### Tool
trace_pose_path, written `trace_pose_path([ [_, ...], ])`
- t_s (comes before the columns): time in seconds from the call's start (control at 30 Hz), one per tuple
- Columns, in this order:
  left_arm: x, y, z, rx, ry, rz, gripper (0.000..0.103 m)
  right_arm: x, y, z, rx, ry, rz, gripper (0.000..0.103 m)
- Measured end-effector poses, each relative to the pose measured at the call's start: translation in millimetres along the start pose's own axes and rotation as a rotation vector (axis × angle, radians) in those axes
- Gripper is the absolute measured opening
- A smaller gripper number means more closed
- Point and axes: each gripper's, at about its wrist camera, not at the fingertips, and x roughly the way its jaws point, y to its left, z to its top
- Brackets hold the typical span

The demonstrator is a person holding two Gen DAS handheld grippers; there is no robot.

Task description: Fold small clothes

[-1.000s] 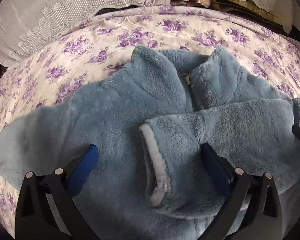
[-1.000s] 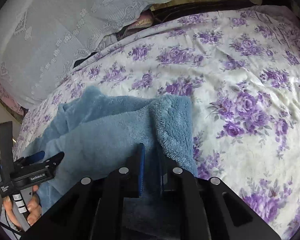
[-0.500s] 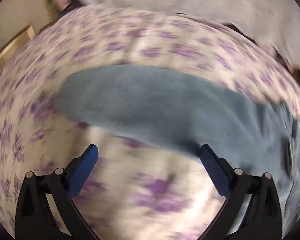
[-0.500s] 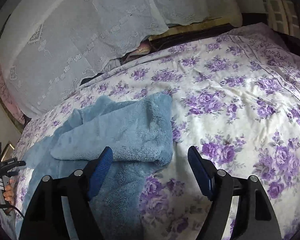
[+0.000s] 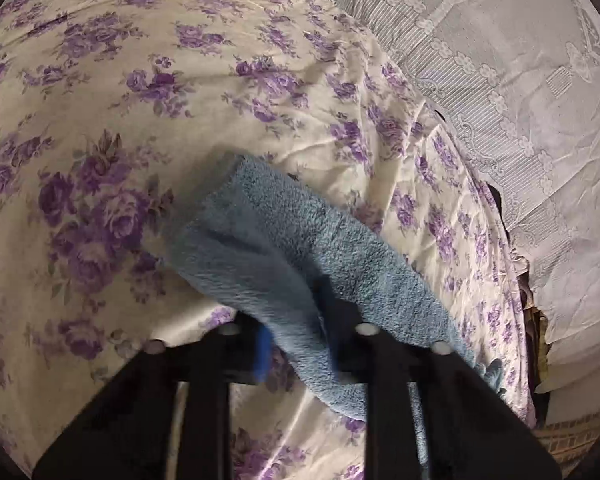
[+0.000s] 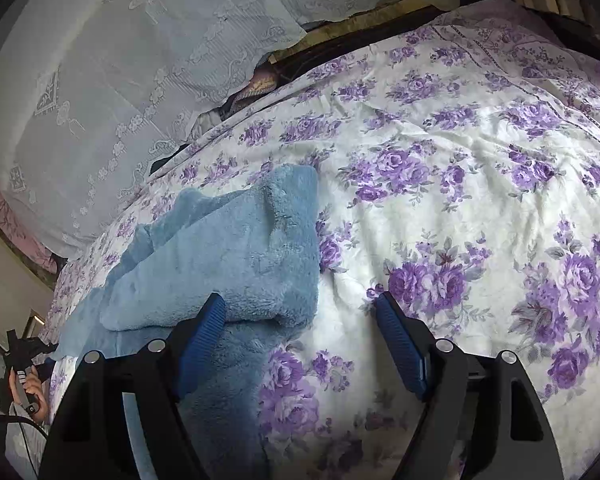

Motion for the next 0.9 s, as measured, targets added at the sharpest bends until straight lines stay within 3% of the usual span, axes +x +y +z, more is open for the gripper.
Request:
trace_pose_path([
  [0.17, -30.6, -23.0, -8.5, 0.147, -0.072, 0.074, 0.010, 0.0, 0.0, -0.4, 0.001, -0.001, 0.000, 0.079],
  [0.3, -51.3, -75.4, -28.9, 0.335, -0.124, 0.124, 0.010, -0.2, -0.1, -0.7, 0.001, -0.002, 0.000, 0.079],
  [0.53, -62.7, -157.5, -71.9, 0.547, -0.132, 0.097, 0.010, 0.1, -1.1, -0.7, 0.002, -0.002, 0.001, 0.079],
  [0.9, -53.9, -238.5, -137.4, 0.722, -0.100, 0.046, 0.010, 1.0, 1.3, -1.1, 0.004, 0.004, 0.012, 0.081],
])
